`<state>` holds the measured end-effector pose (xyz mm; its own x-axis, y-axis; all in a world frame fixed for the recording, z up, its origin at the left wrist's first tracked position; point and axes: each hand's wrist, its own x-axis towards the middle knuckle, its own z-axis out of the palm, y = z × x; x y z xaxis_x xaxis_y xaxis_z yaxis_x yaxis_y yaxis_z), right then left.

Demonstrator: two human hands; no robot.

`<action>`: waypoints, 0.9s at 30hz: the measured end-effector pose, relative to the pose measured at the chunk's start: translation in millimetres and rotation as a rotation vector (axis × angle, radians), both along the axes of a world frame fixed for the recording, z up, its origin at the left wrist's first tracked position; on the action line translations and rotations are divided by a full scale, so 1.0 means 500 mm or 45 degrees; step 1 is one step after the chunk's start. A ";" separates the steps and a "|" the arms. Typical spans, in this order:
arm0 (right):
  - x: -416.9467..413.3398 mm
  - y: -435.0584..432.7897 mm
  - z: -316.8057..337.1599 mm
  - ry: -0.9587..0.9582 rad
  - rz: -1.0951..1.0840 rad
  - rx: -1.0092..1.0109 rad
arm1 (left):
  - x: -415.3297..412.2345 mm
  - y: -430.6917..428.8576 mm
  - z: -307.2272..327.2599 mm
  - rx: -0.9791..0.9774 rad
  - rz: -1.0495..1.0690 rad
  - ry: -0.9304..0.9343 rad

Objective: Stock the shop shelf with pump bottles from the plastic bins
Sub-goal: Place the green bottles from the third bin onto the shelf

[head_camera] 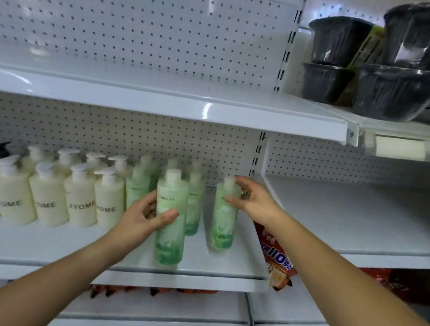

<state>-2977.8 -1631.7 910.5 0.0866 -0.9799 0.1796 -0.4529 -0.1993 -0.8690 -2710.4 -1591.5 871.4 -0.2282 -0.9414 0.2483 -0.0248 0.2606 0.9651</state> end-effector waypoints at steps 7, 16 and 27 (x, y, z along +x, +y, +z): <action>-0.001 -0.112 -0.033 0.019 -0.068 0.009 | 0.027 -0.035 -0.010 0.006 0.014 -0.003; -0.009 -0.220 -0.063 0.107 -0.020 -0.002 | 0.024 -0.070 -0.034 0.037 0.031 -0.057; -0.004 -0.270 -0.077 -0.009 0.083 0.073 | 0.026 -0.084 -0.034 0.075 0.036 0.002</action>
<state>-2979.8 -1766.6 871.8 0.1495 -0.9809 0.1242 -0.4341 -0.1780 -0.8831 -2697.6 -1633.4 854.2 -0.2012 -0.9604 0.1928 -0.0301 0.2028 0.9788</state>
